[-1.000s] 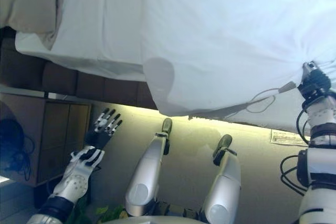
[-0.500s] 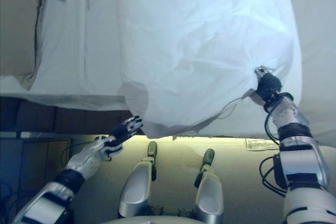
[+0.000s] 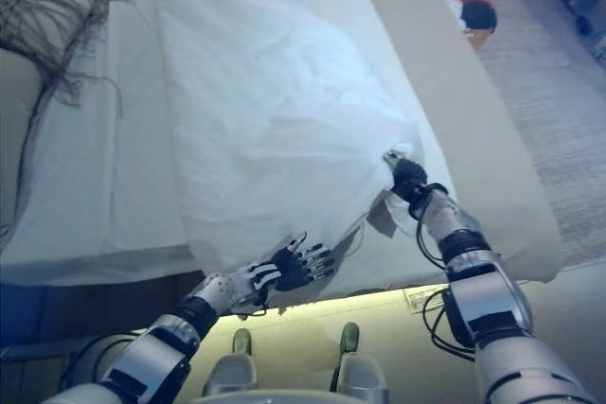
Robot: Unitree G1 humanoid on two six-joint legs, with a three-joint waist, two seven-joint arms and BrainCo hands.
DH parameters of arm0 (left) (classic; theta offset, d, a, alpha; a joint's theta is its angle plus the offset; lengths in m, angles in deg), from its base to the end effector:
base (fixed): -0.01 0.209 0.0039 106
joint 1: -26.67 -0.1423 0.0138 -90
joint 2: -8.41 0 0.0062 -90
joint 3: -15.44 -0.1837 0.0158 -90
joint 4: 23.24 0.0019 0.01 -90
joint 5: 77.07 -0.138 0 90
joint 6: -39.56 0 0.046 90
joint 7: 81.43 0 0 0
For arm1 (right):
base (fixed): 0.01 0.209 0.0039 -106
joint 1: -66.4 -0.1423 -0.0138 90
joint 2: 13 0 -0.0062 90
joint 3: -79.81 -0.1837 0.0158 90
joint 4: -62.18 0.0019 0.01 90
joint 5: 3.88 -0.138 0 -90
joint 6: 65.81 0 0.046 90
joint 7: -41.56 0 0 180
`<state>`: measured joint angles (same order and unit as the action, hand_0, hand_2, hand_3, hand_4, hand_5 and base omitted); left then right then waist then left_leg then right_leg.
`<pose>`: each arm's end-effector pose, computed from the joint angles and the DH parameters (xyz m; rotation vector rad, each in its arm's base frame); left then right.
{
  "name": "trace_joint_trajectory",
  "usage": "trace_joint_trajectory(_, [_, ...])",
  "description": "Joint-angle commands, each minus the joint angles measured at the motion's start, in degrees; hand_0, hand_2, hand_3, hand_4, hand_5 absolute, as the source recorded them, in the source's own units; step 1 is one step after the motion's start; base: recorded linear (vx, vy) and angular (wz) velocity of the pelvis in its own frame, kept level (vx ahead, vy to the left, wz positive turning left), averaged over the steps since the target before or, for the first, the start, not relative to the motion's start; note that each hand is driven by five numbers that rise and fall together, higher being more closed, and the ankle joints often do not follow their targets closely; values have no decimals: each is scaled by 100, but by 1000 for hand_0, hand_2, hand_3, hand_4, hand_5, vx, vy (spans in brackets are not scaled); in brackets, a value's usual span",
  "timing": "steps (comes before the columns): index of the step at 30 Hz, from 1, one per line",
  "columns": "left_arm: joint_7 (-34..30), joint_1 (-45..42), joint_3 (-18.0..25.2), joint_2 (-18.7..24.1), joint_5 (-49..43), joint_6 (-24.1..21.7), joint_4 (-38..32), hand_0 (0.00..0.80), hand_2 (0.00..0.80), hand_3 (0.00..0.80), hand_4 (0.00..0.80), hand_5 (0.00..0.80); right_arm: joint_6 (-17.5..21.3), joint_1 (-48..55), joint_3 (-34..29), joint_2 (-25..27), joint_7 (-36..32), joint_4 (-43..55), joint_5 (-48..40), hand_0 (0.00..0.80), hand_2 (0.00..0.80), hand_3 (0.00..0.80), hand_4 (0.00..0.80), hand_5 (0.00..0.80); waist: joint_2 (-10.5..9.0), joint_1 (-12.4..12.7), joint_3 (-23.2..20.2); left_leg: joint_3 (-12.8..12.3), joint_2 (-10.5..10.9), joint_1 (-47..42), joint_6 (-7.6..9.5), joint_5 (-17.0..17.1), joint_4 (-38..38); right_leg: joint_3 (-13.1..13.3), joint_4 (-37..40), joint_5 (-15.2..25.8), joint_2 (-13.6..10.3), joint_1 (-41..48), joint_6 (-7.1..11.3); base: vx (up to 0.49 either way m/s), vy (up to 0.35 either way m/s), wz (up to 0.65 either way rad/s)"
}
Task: Make the bed neatly
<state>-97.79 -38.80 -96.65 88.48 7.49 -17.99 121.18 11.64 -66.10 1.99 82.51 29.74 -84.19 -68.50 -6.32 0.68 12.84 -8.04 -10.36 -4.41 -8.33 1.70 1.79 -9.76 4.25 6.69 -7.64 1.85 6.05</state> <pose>0.2264 0.1017 -0.0380 -1.2423 1.0050 -0.4135 0.3207 -0.2004 0.0629 0.6757 0.3819 0.1500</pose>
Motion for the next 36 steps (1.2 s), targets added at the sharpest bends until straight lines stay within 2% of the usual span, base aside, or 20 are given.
trace_joint_trajectory(1, [433, 125, 142, -619, 1346, -34, 483, 0, 0, 0, 0, 0, 399, -231, -54, 148, 12, 593, -203, 800, 800, 800, 800, 800, -7, -13, -416, -64, -438, 139, 17, 319, 92, -46, -441, -291, -192, 24, 170, 94, -148, -2])
trace_joint_trajectory(4, [837, -6, 273, -747, 2288, -525, 444, 0, 0, 0, 0, 0, 486, -11, -105, 17, 129, 879, -330, 800, 800, 800, 800, 800, -140, -10, -382, -73, -525, 151, -16, 314, 92, -56, -451, -315, -122, 30, 156, 41, -175, -3])
trace_joint_trajectory(5, [978, -40, 333, -777, 2828, -846, 385, 0, 0, 0, 0, 0, 522, 56, -136, -27, 143, 961, -356, 800, 800, 800, 800, 800, -189, 0, -354, -64, -562, 166, -29, 314, 90, -59, -455, -320, -97, 22, 148, 19, -171, -4])
trace_joint_trajectory(9, [1013, -162, 710, -920, 2843, -1695, 208, 0, 0, 0, 0, 0, 746, 325, -84, -221, 339, 1542, -547, 800, 800, 800, 800, 800, -450, 39, -163, -29, -717, 296, -94, 329, 54, -93, -436, -301, 36, -46, 125, -43, -208, -1])
trace_joint_trajectory(10, [1056, -167, 722, -922, 2843, -1760, 178, 0, 0, 0, 0, 0, 758, 352, -75, -222, 340, 1583, -568, 800, 800, 800, 800, 800, -472, 36, -143, -26, -735, 312, -102, 333, 49, -101, -434, -296, 51, -55, 122, -75, -180, -2])
trace_joint_trajectory(13, [1318, -137, 689, -1040, 2843, -2384, 20, 0, 0, 0, 0, 0, 867, 448, -26, -221, 343, 1807, -745, 800, 800, 800, 800, 800, -648, 45, -1, 17, -834, 416, -126, 358, 53, -154, -398, -260, 151, -110, 106, -69, -172, -3])
trace_joint_trajectory(18, [1247, -148, 677, -1209, 2843, -3251, -133, 0, 0, 0, 0, 0, 977, 432, 52, -164, 279, 2004, -909, 800, 800, 800, 800, 800, -780, 7, 167, 95, -932, 575, -178, 404, 24, -159, -416, -253, 244, -226, 75, -48, -74, -2])
trace_joint_trajectory(21, [1438, 26, 554, -1224, 2843, -3210, -122, 0, 0, 0, 0, 0, 1000, 428, 139, -160, 331, 2173, -987, 800, 800, 800, 800, 800, -849, -45, 256, 123, -983, 662, -197, 426, -4, -161, -452, -258, 287, -290, 59, -63, -61, 0])
trace_joint_trajectory(26, [2125, 82, 64, -1324, 2843, -3162, 7, 0, 0, 0, 0, 0, 1087, 345, 197, -94, 183, 2038, -1078, 800, 800, 800, 800, 800, -871, -79, 384, 170, -1017, 766, -214, 437, -17, -195, -491, -254, 301, -392, 56, -28, -49, 5])
trace_joint_trajectory(32, [2610, -41, 10, -1242, 2843, -3055, 424, 0, 0, 0, 0, 0, 1164, 198, 306, -22, 203, 2181, -1036, 800, 800, 800, 800, 800, -781, -132, 620, 247, -1007, 928, -248, 502, -56, -163, -535, -243, 298, -546, 34, -54, 18, 4])
trace_joint_trajectory(36, [2432, -15, 15, -1194, 2843, -2982, 595, 0, 0, 0, 0, 0, 1168, 36, 412, 124, 286, 2335, -1127, 800, 800, 800, 800, 800, -745, -164, 765, 269, -987, 1004, -275, 557, -19, -164, -532, -220, 276, -636, 45, -57, 34, 0])
